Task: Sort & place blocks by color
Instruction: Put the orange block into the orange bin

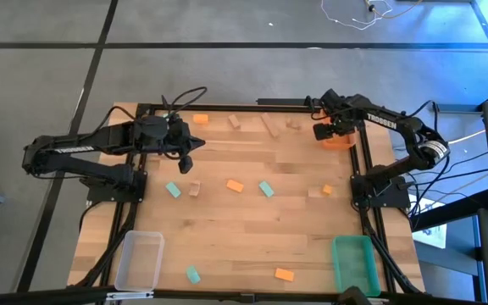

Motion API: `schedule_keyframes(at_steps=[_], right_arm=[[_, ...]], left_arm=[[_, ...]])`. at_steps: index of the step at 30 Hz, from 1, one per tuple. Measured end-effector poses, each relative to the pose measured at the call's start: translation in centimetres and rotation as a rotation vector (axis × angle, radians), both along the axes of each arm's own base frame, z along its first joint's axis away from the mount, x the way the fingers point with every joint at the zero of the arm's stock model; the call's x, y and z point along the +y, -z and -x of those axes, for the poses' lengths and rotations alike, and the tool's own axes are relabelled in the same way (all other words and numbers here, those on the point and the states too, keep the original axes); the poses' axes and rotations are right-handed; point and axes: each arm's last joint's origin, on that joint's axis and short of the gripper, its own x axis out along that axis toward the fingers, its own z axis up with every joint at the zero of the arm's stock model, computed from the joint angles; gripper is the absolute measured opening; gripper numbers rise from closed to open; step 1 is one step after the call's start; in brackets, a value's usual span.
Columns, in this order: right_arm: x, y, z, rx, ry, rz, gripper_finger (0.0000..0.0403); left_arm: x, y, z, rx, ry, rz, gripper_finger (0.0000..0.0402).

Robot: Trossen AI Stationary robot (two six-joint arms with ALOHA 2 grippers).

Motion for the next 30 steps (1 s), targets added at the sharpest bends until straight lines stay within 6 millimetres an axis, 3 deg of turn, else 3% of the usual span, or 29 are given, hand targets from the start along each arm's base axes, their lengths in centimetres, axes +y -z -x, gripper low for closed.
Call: schedule_keyframes(at_steps=[8,16,21,30], right_arm=[[1.3,-3.2,-0.5,-0.068,-0.041,-0.172,0.0206],[8.1,-6.9,-0.2,-0.015,-0.14,-0.23,0.0207],[11.8,-8.6,-0.3,-0.134,-0.141,-0.201,0.0208],[15.7,-9.2,-1.1,-0.186,-0.535,-0.257,0.0208]], left_arm=[[0.0,0.0,0.0,0.0,0.0,0.0,0.0],[-0.1,0.0,0.0,0.002,0.026,0.012,0.0],[-0.1,0.0,0.0,0.002,0.027,0.011,0.0],[-0.1,0.0,0.0,0.01,0.038,-0.01,0.0]])
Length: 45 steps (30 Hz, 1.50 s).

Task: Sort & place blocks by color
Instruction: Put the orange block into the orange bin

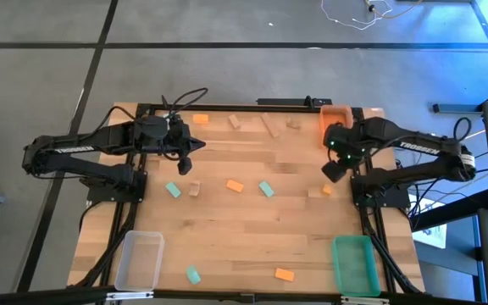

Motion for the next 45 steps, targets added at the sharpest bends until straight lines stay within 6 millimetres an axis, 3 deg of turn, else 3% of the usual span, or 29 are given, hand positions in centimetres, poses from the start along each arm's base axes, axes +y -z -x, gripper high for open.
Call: schedule_keyframes(at_steps=[7,13,22,30,45], right_arm=[[1.8,0.3,-0.9,-0.017,-0.296,-0.008,0.0208],[2.7,1.0,-1.5,-0.025,-0.382,0.02,0.0208],[3.5,6.9,-0.8,0.065,-0.428,-0.006,0.0208],[3.4,11.0,-1.0,-0.028,-0.479,0.029,0.0208],[3.3,11.9,-0.5,0.002,-0.468,0.066,0.0208]], left_arm=[[-0.1,0.2,0.1,0.036,0.064,-0.038,0.0],[-0.2,0.2,0.1,0.038,0.076,-0.035,0.0],[-0.2,0.2,0.1,0.039,0.077,-0.036,0.0],[-0.2,0.2,0.1,0.038,0.076,-0.036,0.0],[-0.2,0.2,0.1,0.038,0.075,-0.035,0.0]])
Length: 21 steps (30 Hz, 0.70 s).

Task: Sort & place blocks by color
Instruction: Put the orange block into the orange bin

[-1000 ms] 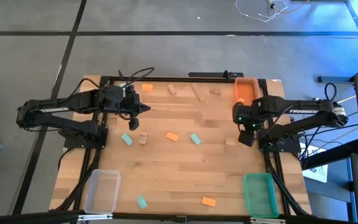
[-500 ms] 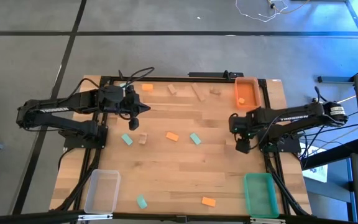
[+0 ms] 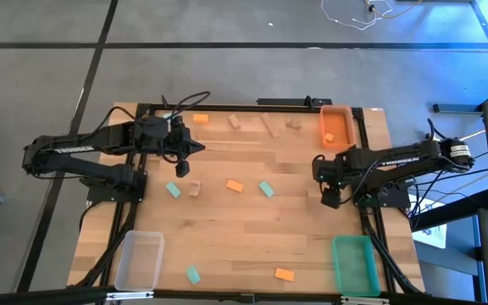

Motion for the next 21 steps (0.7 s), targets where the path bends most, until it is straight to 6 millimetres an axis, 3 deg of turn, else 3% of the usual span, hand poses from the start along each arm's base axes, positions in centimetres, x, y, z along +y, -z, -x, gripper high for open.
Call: schedule_keyframes(at_steps=[15,21], right_arm=[[-0.1,0.2,-0.1,-0.005,0.004,0.019,0.0208],[-0.1,1.8,-0.3,0.047,0.037,0.014,0.0208]], left_arm=[[0.0,0.0,0.0,0.0,-0.001,0.0,0.0],[0.0,0.0,0.0,0.0,-0.001,0.001,0.0]])
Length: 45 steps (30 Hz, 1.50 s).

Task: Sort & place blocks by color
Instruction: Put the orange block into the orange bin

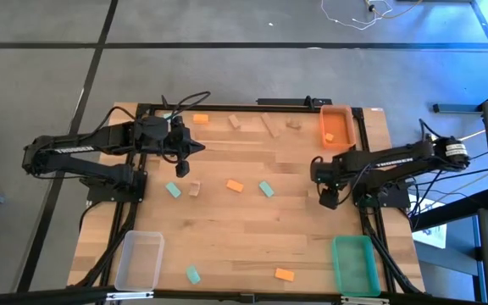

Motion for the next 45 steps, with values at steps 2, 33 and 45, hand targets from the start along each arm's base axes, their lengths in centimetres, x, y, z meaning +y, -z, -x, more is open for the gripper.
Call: schedule_keyframes(at_steps=[2,33,45], right_arm=[[0.0,0.4,-0.2,0.02,0.013,-0.001,0.0208],[-1.2,-0.9,-4.5,0.02,0.245,-0.035,0.0134],[-6.7,-6.1,-4.0,0.126,0.63,0.123,0.0134]], left_arm=[[0.0,0.0,0.0,0.0,0.0,0.0,0.0],[0.0,0.0,0.0,0.001,0.003,0.0,0.0],[0.0,0.0,0.0,0.0,0.004,0.0,0.0]])
